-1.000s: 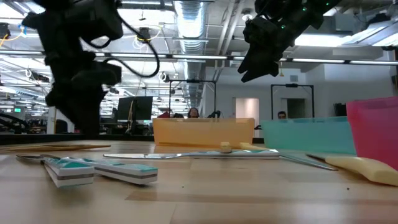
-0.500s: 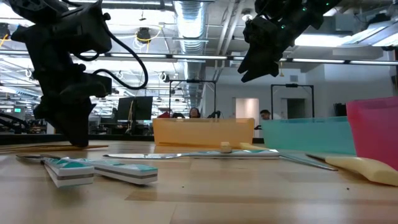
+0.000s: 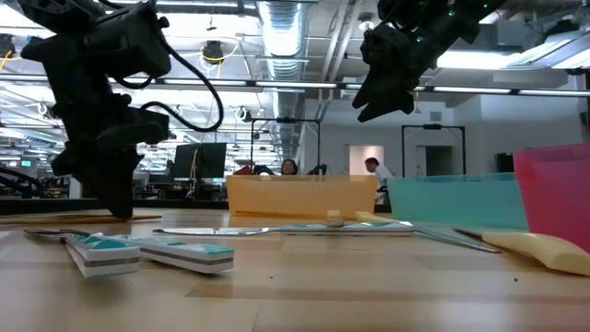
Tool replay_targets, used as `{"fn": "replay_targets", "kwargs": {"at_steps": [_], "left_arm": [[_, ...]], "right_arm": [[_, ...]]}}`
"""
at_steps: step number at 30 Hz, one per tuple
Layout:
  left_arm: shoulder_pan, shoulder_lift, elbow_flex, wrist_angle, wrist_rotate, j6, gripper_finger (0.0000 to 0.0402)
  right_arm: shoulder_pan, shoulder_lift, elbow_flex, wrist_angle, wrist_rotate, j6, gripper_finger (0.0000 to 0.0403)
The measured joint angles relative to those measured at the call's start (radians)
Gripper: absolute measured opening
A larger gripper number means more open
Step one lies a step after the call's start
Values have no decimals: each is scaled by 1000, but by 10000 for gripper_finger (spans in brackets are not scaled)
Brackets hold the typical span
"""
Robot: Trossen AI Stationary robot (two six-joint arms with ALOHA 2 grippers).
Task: Sort silverware by color (type)
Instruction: Put the right gold knife into the orange bin
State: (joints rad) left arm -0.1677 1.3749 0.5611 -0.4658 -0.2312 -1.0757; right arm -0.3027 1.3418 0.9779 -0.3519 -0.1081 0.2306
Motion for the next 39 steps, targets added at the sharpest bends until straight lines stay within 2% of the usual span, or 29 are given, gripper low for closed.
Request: {"fn": "replay_targets", "kwargs": {"at_steps": [6, 13, 27, 34, 39], "left_arm": [[0, 1, 42, 19, -10, 1, 3], [2, 0, 100, 14, -71, 9, 2], [55, -2, 216, 12, -123, 103, 2], [91, -3, 314, 12, -125, 219, 2], [136, -3, 389, 12, -162, 313, 2]], "right_arm": [[0, 0, 0, 4, 0, 0, 230], [0, 0, 0, 3, 0, 0, 230], [1, 0, 0, 17, 0, 26, 230], [1, 0, 0, 57, 0, 26, 230], [0, 0, 0, 56, -1, 26, 230]]}}
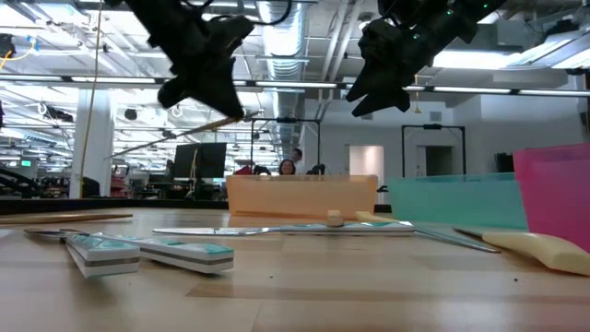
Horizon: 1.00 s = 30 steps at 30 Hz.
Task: Sort silverware by color (type)
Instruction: Put the right gold knife into the orange bin
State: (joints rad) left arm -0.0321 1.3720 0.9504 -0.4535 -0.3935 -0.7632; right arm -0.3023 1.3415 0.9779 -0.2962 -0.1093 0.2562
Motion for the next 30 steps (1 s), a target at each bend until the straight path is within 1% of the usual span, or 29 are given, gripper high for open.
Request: {"fn": "replay_targets", "kwargs": {"at_steps": [6, 11, 15, 20, 26, 30], "left_arm": [[84, 0, 67, 26, -70, 70, 4], [152, 2, 68, 223, -105, 111, 5], [194, 3, 69, 387, -160, 187, 5], [253, 4, 69, 531, -234, 256, 6], [334, 4, 43, 687, -203, 285, 6], [385, 4, 13, 769, -148, 254, 6]], "right_arm": [[0, 0, 0, 0, 0, 0, 230], [0, 0, 0, 0, 0, 5, 230], [0, 0, 0, 0, 0, 6, 230], [0, 0, 0, 0, 1, 25, 230], [0, 0, 0, -1, 1, 32, 230], [0, 0, 0, -1, 1, 34, 230]]}}
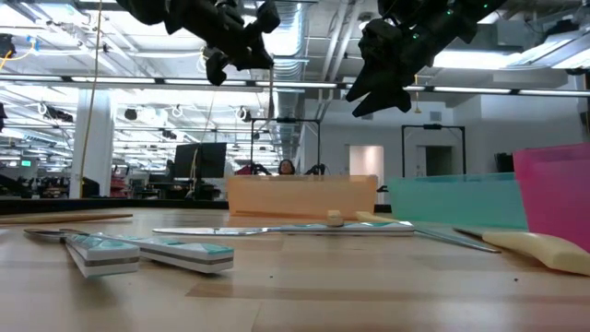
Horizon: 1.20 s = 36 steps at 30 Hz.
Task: Sort silverware by color (type)
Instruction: Put the right gold knife into the orange bin
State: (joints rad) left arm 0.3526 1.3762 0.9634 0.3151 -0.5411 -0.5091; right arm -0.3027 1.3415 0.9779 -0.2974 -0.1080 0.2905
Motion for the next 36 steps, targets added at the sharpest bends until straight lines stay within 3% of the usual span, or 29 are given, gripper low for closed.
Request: {"fn": "replay_targets", "kwargs": {"at_steps": [10, 18, 25, 30, 36], "left_arm": [[71, 118, -2, 96, 200, -85, 6], [134, 234, -2, 191, 404, -178, 6], [139, 306, 15, 307, 411, -211, 6], [125, 360, 54, 312, 459, -212, 6], [111, 378, 70, 308, 441, -209, 6]], "right_arm": [[0, -3, 0, 1, 0, 22, 230], [-8, -112, 25, -17, 0, 0, 230], [-15, -251, 37, -5, 4, 26, 230], [13, -340, 37, -2, 4, 57, 230], [52, -423, 37, 7, 5, 60, 230]]}}
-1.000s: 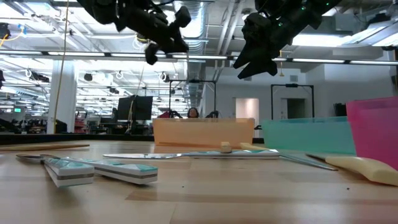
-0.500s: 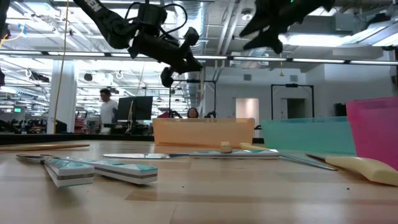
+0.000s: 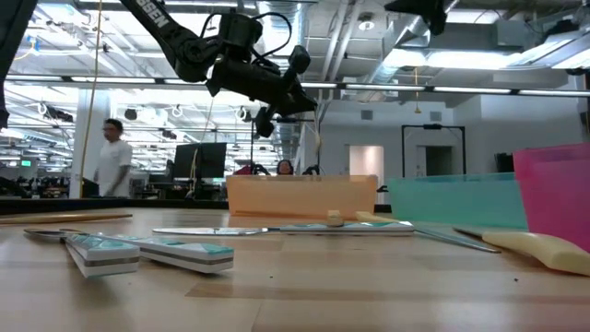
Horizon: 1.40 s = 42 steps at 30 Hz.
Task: Sort silverware by color (type)
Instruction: Put the right gold knife into the orange bin
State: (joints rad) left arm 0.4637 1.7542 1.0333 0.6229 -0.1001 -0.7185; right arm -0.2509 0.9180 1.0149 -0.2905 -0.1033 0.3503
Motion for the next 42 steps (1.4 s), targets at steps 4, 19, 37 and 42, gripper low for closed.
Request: {"fn": "replay_targets", "kwargs": {"at_steps": [4, 19, 37, 42], "left_arm": [[-3, 0, 0, -5, -24, -1, 6], [-17, -1, 0, -54, -57, 148, 6], [-15, -3, 276, -670, 187, 995, 6], [-24, 36, 276, -705, 221, 1082, 6]], "right_arm": [[28, -23, 0, 1, 30, 0, 230], [83, -14, -1, -6, 56, -10, 230], [83, -14, -1, -22, 56, -10, 230], [83, -13, -1, -22, 56, -10, 230]]}}
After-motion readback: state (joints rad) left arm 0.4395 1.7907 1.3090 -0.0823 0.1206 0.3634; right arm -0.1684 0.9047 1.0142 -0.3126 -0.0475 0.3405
